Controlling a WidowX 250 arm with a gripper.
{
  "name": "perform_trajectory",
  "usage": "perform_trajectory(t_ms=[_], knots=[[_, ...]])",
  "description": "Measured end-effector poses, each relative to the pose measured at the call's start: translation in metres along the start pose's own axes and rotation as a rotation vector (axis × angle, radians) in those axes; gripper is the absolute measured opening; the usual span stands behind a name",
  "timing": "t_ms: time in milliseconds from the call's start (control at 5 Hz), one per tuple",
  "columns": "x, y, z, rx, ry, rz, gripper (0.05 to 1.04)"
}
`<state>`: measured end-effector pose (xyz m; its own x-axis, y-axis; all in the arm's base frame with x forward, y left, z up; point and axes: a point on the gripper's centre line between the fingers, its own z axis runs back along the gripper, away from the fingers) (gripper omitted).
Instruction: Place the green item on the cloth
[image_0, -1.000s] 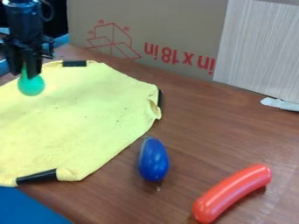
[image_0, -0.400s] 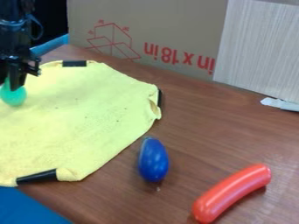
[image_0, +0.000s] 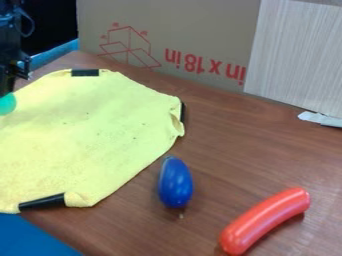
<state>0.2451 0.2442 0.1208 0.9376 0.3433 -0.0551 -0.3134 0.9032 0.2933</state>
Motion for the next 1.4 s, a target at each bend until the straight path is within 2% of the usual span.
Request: perform_trajectory(t_ms=[200, 400, 600, 800, 1000, 1200, 1400], knots=[[-0.003, 0.003, -0.001, 0.000, 0.014, -0.001, 0.375], [0.000, 0.008, -0.001, 0.034, -0.005, 0.015, 0.417], [0.000, 0.013, -0.002, 0.070, -0.008, 0.033, 0.750], [0.000, 0.013, -0.002, 0.070, -0.009, 0.039, 0.973], [-0.001, 0.011, -0.003, 0.060, -0.002, 0.034, 1.001], [-0.001, 0.008, 0.003, 0.029, 0.010, 0.050, 1.001], [0.006, 0.001, 0.017, -0.010, -0.008, 0.065, 1.001]])
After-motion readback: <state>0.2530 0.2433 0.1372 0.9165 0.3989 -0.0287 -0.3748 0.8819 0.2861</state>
